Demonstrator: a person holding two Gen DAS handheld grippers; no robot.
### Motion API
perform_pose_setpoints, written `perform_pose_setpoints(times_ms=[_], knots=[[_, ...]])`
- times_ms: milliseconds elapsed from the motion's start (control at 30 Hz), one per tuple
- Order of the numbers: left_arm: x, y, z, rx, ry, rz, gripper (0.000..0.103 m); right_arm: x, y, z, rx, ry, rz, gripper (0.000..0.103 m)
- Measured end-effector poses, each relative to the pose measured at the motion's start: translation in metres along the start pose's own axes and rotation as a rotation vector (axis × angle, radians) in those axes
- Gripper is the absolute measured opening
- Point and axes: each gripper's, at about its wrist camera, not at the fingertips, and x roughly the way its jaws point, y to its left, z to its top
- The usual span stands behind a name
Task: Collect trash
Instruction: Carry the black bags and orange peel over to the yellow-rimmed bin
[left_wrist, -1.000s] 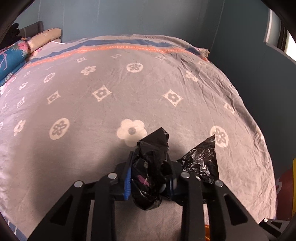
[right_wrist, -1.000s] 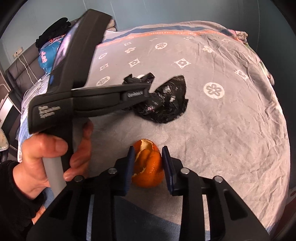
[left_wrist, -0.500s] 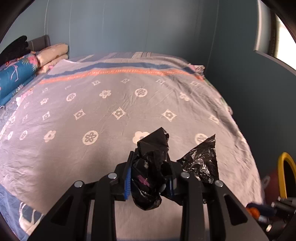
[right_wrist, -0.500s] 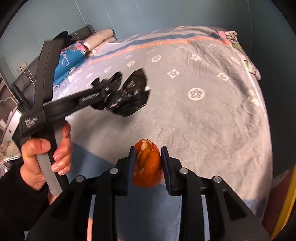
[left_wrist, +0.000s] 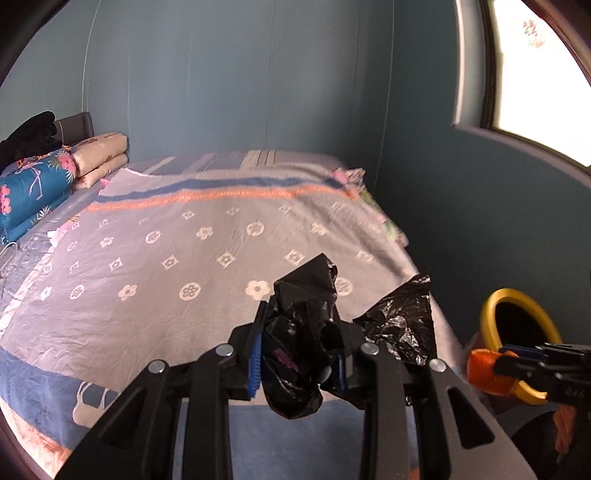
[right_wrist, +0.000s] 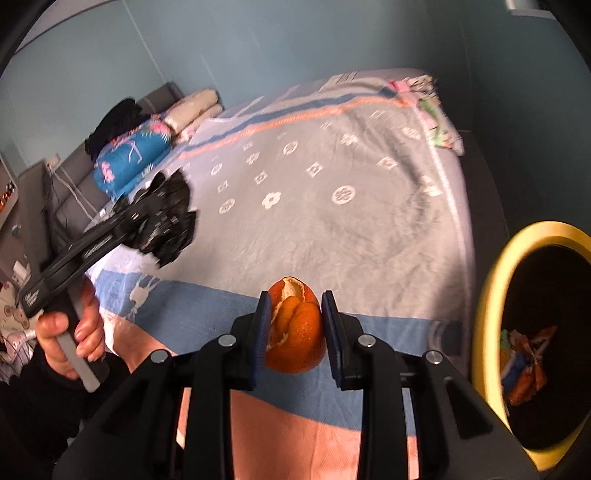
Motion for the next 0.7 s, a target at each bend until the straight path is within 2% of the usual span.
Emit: perform_pose_setpoints(times_ms=[333,567,700], knots=[[-0.060,-0.052,0.010,0.050,-0.095,-0.087,0.028,-0.080,-0.024,-0.002,0.026,-0.189,-0.032,0.027],[-0.076,-0.100,0.021,0.124,-0.147,-0.151,0.028,-0.122,-0.053,0.000,0.073,-0.296,-0.069,0.027],[-0.075,-0.127,0.023,0.136,-0.145,-0.200,0.028,-0.143,-0.070,-0.002,0.105,-0.350,-0.093,0.027]])
